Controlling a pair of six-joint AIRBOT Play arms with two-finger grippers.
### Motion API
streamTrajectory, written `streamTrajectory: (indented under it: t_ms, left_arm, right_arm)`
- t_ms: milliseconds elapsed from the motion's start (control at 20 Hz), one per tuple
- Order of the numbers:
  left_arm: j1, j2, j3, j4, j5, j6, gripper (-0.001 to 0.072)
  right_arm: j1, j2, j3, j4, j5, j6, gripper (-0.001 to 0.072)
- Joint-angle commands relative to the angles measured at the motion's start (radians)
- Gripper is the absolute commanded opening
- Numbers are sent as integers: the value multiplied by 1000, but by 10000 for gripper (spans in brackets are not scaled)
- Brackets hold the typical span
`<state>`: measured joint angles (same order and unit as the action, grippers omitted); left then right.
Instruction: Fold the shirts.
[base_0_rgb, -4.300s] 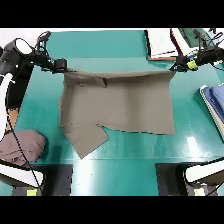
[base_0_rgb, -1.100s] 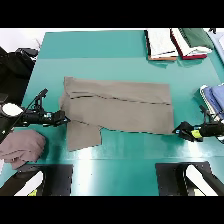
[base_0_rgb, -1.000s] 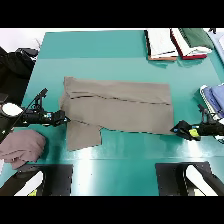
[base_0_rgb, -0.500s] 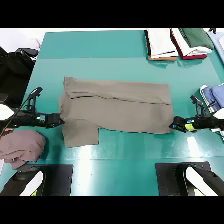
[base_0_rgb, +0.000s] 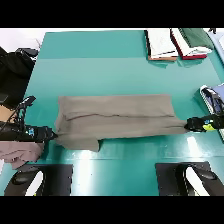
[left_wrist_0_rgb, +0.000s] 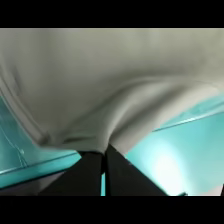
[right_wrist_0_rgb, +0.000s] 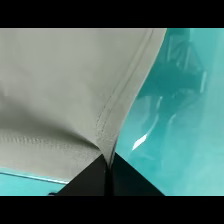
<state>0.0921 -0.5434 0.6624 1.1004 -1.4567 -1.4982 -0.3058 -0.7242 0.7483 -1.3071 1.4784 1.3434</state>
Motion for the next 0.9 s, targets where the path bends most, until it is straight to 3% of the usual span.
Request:
streamTrajectory:
  t_ms: [0, 200, 400, 550, 600, 650, 700, 800, 850]
  left_arm:
    - [1, -69, 43, 6, 145, 27, 21]
    - [1, -296, 140, 3, 325, 93, 21]
    - [1, -541, 247, -33, 435, 130, 23]
    - [1, -647, 277, -108, 518, 171, 28]
    - [1, -665, 285, -130, 537, 170, 291]
    - [1, -674, 293, -146, 550, 158, 521]
    - [1, -678, 307, -154, 550, 153, 555]
    - [1, -676, 341, -163, 534, 154, 518]
    - [1, -673, 354, -163, 513, 156, 364]
  right_arm:
    - [21, -76, 59, -22, -40, 3, 16]
    - [92, -315, 177, -21, -140, 14, 16]
    - [111, -529, 333, -8, -143, 45, 17]
    - [94, -634, 421, 111, -169, 43, 22]
    - [84, -655, 440, 147, -183, 43, 117]
    - [70, -670, 455, 185, -206, 42, 359]
    - [53, -681, 470, 227, -224, 35, 432]
    - [0, -690, 485, 295, -205, -23, 432]
    - [-26, -690, 484, 292, -175, -36, 448]
